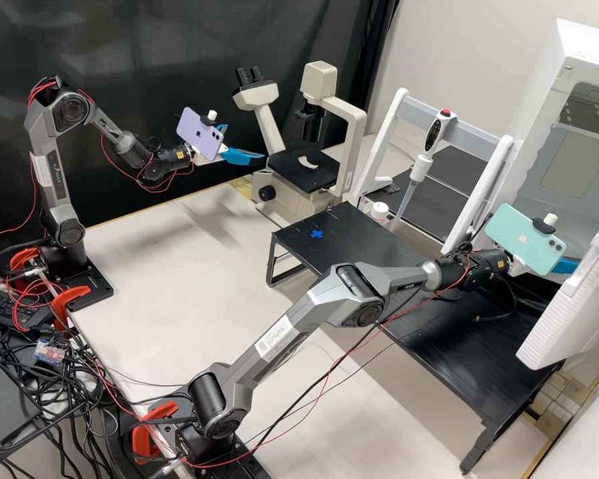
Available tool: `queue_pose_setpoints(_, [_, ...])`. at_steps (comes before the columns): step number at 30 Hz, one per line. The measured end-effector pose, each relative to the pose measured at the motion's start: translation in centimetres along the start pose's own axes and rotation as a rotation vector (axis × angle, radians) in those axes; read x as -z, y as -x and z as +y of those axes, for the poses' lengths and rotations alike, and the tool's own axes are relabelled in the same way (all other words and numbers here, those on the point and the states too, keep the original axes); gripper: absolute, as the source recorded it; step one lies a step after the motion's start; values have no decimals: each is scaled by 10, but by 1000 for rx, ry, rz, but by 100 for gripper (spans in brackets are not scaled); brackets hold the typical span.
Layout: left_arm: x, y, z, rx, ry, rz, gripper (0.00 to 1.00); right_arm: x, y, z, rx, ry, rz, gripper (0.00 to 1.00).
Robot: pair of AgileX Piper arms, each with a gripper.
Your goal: Move the petri dish to the microscope
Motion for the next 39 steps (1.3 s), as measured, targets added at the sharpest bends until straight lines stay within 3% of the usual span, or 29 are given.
queue_pose_setpoints(13, [0,0,0,0,0,0,100,-9,0,7,-11,12,-1,0])
queue_pose_setpoints(19, [0,0,0,0,0,0,100,-17,2,7,10,-21,26,0])
queue_pose_setpoints(22, [0,0,0,0,0,0,100,-19,4,9,19,-17,35,0])
queue_pose_setpoints(26, [0,0,0,0,0,0,100,-21,9,11,32,20,31,0])
queue_pose_setpoints(29, [0,0,0,0,0,0,100,-21,12,12,38,28,26,0])
queue_pose_setpoints(39, [0,0,0,0,0,0,100,-25,19,16,40,31,24,0])
